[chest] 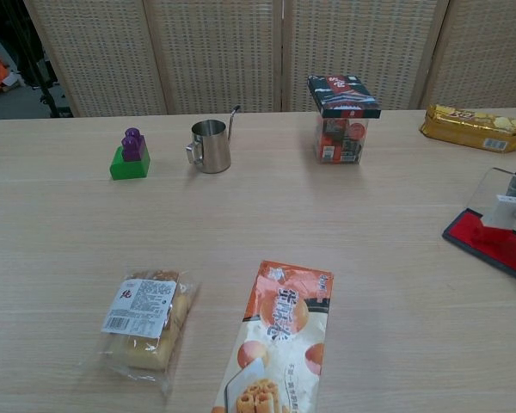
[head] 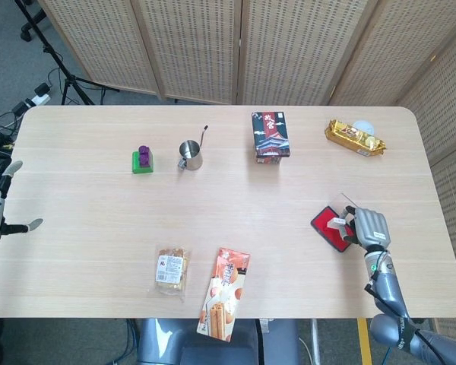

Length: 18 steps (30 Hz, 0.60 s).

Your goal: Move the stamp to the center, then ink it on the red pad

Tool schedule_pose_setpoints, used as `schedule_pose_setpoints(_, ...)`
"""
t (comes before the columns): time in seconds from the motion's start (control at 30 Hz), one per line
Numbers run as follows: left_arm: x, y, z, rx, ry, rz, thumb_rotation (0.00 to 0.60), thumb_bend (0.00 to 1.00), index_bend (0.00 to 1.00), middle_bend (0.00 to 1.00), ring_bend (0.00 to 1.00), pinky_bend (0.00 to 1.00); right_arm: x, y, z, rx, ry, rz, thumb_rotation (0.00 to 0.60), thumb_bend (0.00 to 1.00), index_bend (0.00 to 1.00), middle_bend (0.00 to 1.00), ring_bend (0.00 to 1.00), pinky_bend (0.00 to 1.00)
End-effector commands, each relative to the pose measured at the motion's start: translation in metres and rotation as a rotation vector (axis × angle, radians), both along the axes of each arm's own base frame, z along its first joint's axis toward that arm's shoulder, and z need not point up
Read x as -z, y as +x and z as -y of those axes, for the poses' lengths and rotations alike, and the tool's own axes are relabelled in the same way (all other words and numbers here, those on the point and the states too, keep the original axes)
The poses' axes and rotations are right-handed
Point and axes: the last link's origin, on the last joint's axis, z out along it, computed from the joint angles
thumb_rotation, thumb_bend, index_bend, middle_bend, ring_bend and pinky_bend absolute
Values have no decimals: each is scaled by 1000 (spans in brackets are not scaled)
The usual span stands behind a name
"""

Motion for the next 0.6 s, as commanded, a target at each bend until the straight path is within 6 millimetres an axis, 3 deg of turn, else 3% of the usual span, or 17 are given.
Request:
schedule_pose_setpoints(0.03, 0, 0, 0, 1, 0, 1, 600, 0, 0, 0, 0, 0, -11, 26, 4, -57, -27, 48, 600, 543, 576, 915, 966, 1000)
schedule_pose_setpoints(0.27, -2, 0, 1, 3, -1, 5, 600, 0, 0, 0, 0, 0, -7, 78, 13, -147, -27, 74, 600, 543, 576, 915, 966, 1000)
schedule_pose_setpoints(0.43, -2, -1, 1, 1, 0, 6, 600, 0, 0, 0, 0, 0, 11, 99, 18, -171, -1, 51, 600, 543, 576, 915, 966, 1000)
schedule_pose_setpoints(0.6, -4, -2, 0, -4, 2, 11, 600, 0, 0, 0, 0, 0, 42, 118, 24, -176, 38, 20, 600, 543, 576, 915, 966, 1000)
